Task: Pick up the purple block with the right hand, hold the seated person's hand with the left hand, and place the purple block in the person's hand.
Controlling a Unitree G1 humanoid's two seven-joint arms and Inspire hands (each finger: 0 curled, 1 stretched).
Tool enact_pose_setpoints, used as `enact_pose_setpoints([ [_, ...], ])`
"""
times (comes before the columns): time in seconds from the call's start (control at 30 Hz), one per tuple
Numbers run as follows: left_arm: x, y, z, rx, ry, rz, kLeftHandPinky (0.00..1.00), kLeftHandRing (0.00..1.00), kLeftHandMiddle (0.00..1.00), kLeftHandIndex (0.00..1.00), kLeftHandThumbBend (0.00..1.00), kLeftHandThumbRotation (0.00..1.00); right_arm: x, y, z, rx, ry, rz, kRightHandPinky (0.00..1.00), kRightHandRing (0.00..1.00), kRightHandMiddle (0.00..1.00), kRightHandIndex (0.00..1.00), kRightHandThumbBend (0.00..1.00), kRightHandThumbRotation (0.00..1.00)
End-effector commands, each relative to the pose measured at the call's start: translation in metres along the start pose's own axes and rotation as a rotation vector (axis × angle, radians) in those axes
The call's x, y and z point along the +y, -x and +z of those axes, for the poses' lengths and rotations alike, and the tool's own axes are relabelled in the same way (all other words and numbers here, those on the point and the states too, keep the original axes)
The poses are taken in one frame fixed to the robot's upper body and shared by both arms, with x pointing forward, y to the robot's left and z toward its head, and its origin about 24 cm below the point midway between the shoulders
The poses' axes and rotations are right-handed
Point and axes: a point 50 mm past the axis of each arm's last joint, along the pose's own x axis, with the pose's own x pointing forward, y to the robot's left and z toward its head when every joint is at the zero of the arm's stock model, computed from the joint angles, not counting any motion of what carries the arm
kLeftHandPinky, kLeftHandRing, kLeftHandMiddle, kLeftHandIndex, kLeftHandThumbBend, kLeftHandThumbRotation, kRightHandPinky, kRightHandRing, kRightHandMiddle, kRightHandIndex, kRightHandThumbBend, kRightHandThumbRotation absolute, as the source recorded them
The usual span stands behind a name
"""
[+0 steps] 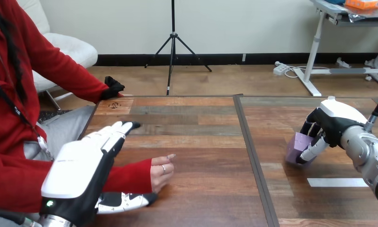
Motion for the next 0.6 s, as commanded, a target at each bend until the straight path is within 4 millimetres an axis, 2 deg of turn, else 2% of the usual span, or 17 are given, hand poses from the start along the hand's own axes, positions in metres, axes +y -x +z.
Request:
enact_pose_setpoints([
  [0.0,0.006,-0.015,-0.003,-0.020,-0.042,0.021,0.88,0.90,0.92,0.90,1.00,0.42,-0.019,-0.002,0.018,-0.060,-0.019,-0.080,0.47,0.55,0.58,0.52,0.71,0.00],
  [0.57,-0.002,-0.024,-0.015,-0.002,-0.103,-0.058,0.88,0.87,0.88,0.85,1.00,0.44,-0.020,-0.003,0.020,-0.066,-0.023,-0.085,0.48,0.55,0.58,0.52,0.70,0.00],
])
